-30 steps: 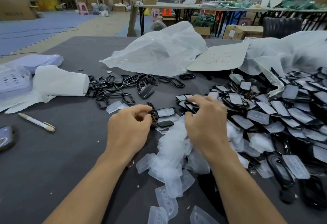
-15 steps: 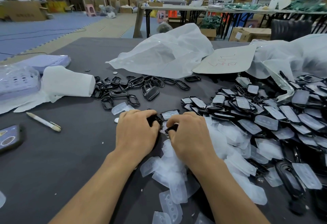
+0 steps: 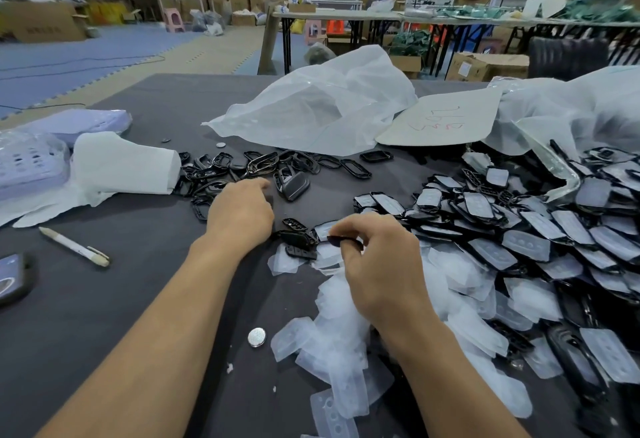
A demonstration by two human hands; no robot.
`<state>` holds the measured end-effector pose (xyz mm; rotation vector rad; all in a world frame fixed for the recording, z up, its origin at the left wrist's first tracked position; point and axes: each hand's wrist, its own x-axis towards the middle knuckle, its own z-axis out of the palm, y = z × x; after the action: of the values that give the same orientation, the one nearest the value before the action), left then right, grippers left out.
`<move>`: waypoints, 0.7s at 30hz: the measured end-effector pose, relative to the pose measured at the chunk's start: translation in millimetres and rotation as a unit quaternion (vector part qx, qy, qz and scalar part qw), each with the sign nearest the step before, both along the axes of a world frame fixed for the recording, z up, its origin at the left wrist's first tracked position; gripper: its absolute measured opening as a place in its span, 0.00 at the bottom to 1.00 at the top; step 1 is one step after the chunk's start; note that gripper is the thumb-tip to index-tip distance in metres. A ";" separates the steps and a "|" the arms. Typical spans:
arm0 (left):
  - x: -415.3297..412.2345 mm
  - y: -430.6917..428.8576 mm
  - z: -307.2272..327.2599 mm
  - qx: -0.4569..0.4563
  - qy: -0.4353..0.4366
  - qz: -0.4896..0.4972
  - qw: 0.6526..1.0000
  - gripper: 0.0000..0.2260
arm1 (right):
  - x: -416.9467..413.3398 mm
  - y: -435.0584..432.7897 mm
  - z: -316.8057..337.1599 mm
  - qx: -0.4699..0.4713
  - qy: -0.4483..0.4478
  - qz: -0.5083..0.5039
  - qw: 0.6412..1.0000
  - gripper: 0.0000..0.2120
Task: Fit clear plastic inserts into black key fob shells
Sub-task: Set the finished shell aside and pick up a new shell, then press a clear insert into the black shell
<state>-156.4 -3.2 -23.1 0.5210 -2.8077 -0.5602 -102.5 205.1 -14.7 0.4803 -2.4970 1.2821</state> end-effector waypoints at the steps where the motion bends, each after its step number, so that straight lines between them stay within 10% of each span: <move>1: 1.2 -0.9 -1.8 0.036 0.020 0.003 0.999 0.22 | 0.4 -0.7 0.5 -0.024 -0.012 -0.005 1.000 0.14; 13: 13.8 3.2 -4.8 0.066 0.079 0.023 0.994 0.33 | -1.7 3.8 0.8 -0.066 -0.101 0.001 0.993 0.14; 21: 26.8 17.4 4.2 0.244 0.230 0.031 0.942 0.14 | -1.4 7.4 4.8 -0.162 -0.138 0.004 0.977 0.09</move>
<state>-129.6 14.2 -18.9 0.4836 -2.1967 -1.2024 -103.9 212.5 -9.9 0.2484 -2.4233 1.8263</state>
